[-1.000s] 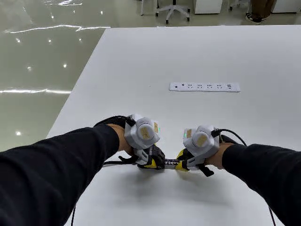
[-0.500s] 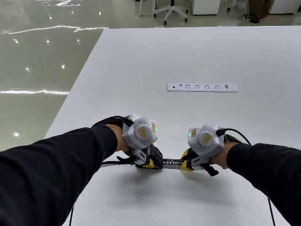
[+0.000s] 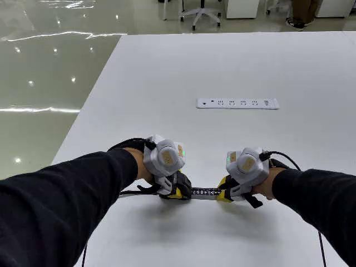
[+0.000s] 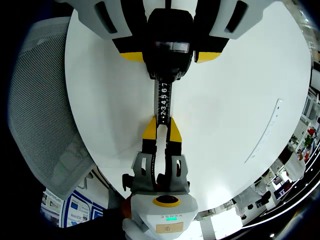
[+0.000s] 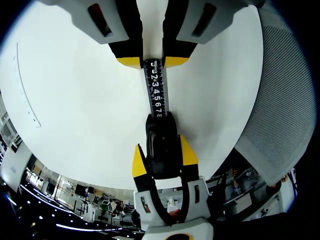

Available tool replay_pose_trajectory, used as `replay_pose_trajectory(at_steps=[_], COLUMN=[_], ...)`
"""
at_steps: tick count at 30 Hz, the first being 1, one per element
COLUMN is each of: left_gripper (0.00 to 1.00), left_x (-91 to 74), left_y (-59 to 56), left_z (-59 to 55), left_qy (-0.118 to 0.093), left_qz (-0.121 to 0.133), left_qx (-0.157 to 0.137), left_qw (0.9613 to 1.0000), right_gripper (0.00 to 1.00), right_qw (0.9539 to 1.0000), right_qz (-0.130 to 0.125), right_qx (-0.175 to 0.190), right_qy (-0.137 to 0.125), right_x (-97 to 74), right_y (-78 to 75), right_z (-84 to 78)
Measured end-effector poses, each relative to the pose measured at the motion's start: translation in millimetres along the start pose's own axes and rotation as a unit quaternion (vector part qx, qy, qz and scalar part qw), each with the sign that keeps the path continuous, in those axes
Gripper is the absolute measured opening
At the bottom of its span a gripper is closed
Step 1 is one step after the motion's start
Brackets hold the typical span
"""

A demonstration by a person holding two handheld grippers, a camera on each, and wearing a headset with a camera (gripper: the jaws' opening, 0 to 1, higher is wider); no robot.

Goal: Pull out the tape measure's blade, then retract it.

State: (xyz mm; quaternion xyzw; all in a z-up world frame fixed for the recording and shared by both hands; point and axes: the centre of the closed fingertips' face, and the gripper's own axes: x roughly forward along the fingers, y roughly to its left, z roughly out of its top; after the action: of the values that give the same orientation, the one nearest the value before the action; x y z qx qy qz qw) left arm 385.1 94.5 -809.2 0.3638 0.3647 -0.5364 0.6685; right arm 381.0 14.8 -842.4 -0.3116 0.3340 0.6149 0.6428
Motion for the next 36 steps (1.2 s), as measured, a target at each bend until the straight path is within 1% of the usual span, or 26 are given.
replay_pose_trajectory(at_steps=[6,22,36], left_gripper=[0.32,0.32,0.32], left_x=[0.0,0.6,0.8], left_y=[0.0,0.1,0.3], left_z=[0.3,0.9,1.0], left_qy=[0.0,-0.001,-0.001], left_qz=[0.0,0.002,0.002], left_qx=[0.0,-0.002,-0.003], left_qw=[1.0,1.0,1.0], right_gripper=[0.09,0.09,0.09], right_qw=[1.0,0.9998,0.9997], right_qz=[-0.001,-0.006,-0.012], right_qx=[0.003,0.014,0.02], right_qy=[0.001,0.01,0.011], right_x=[-4.0,-18.9,-28.6], right_y=[-1.1,-6.3,-8.0], right_z=[-5.5,-26.4,-36.8])
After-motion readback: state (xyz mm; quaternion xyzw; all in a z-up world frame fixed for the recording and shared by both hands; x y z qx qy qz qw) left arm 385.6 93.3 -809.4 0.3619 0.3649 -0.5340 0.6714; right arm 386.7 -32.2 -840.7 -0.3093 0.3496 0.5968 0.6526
